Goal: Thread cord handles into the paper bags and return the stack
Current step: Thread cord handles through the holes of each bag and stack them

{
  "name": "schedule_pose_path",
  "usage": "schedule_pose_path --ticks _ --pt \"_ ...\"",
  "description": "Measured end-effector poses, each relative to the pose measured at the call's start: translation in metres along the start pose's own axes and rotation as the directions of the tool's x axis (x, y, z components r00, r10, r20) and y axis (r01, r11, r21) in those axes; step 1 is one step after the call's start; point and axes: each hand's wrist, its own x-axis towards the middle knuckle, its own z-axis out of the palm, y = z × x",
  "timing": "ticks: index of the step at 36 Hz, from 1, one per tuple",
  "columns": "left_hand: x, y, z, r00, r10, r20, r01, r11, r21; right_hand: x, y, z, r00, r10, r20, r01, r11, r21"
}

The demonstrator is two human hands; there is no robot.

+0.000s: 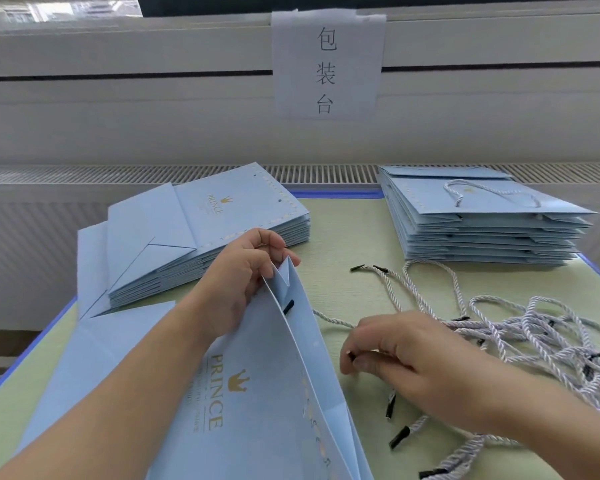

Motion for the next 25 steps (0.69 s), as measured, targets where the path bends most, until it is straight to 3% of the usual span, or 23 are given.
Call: schedule_pose_path --ticks 6,15,21,25 --pt "0.001 0.001 -0.001 1.0 -0.005 0.012 0.005 1.0 -0.002 -0.003 -0.006 0.007 0.995 -0.098 -0.003 0.097 0.992 -0.085" --pt "0.002 0.0 -0.001 1.0 0.002 0.013 -0.002 1.0 -0.018 -0.004 -0.017 0.009 0.994 -0.091 0.06 0.087 0.994 0.066" --pt "0.002 0.0 -0.001 1.0 0.002 0.011 -0.002 1.0 -0.028 -0.003 -0.016 0.017 0.999 -0.054 0.004 0.053 0.991 0.121" --pt "0.002 0.0 -0.002 1.0 0.001 0.009 -0.001 1.0 -0.03 -0.001 -0.016 0.02 0.993 -0.058 0.099 0.041 0.985 0.17"
